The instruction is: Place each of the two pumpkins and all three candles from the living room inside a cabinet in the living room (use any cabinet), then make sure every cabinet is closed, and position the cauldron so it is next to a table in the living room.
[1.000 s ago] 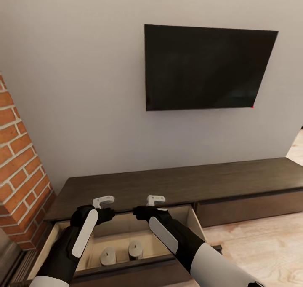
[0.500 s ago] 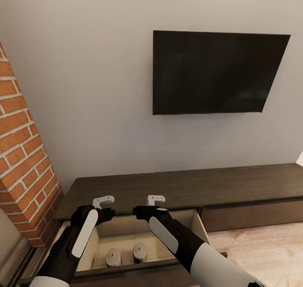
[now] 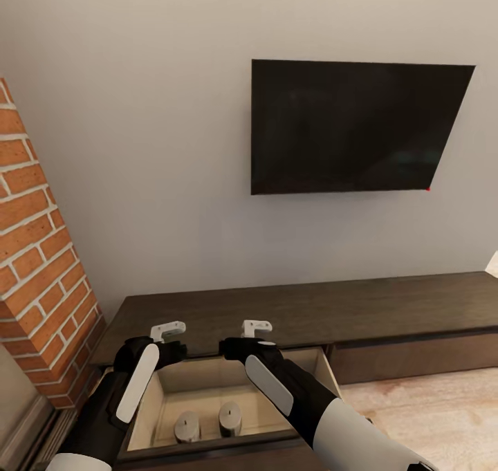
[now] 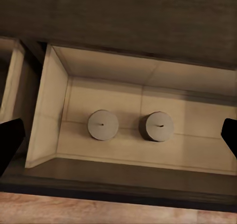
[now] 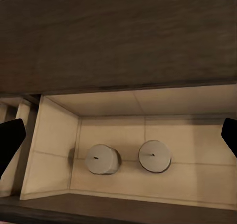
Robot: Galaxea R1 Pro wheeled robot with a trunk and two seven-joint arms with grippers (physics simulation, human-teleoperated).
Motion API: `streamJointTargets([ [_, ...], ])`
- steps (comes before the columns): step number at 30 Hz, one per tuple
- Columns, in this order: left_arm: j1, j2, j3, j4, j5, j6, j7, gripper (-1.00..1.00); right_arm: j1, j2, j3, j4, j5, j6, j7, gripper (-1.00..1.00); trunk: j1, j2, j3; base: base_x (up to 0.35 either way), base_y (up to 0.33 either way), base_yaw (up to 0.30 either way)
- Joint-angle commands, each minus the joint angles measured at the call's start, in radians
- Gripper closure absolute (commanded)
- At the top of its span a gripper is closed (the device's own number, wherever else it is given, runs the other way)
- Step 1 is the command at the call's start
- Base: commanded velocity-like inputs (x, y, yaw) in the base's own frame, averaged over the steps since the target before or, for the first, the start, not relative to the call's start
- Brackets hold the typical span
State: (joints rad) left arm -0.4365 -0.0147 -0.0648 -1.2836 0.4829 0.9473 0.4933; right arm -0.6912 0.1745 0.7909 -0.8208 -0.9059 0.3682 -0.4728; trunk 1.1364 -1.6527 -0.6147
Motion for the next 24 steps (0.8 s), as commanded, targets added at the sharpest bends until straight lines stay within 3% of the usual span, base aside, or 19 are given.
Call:
streamJointTargets([
  [1, -0.001, 0.003, 0.002, -0.001, 0.011, 0.002, 0.01, -1.0, -0.001, 0.0, 0.001, 0.0, -0.006, 0.004, -0.009, -1.0, -0.004, 0.007, 0.002, 0.0, 0.0, 0.0],
  [3, -0.001, 0.01, 0.03, 0.0, 0.011, 0.002, 0.009, -1.0, -0.001, 0.0, -0.001, 0.001, -0.005, 0.012, -0.013, -1.0, -0.012, 0.021, 0.008, 0.0, 0.0, 0.0],
  [6, -0.001, 0.021, 0.113, 0.01, 0.014, 0.004, 0.002, -1.0, -0.001, 0.0, -0.007, -0.001, 0.0, 0.025, -0.031, -1.0, -0.023, 0.042, 0.018, 0.0, 0.0, 0.0],
  [9, 0.0, 0.039, 0.142, 0.032, 0.014, 0.004, 0.001, -1.0, -0.001, 0.0, -0.008, -0.033, 0.001, 0.049, -0.093, -1.0, -0.035, 0.063, 0.027, 0.0, 0.0, 0.0],
  [16, 0.002, 0.073, 0.149, 0.213, 0.0, -0.013, -0.002, -1.0, 0.013, -0.017, -0.006, -0.162, -0.003, 0.075, -0.15, -1.0, -0.062, 0.112, 0.049, 0.0, 0.0, 0.0],
  [20, 0.006, 0.075, 0.146, 0.302, -0.002, -0.086, -0.003, -1.0, 0.05, -0.033, -0.005, -0.172, 0.001, 0.072, -0.153, -1.0, -0.077, 0.14, 0.062, 0.0, 0.0, 0.0],
  [24, 0.007, 0.075, 0.137, 0.392, -0.001, -0.168, -0.004, -1.0, 0.084, -0.07, -0.004, -0.163, -0.004, 0.066, -0.154, -1.0, -0.092, 0.168, 0.074, 0.0, 0.0, 0.0],
])
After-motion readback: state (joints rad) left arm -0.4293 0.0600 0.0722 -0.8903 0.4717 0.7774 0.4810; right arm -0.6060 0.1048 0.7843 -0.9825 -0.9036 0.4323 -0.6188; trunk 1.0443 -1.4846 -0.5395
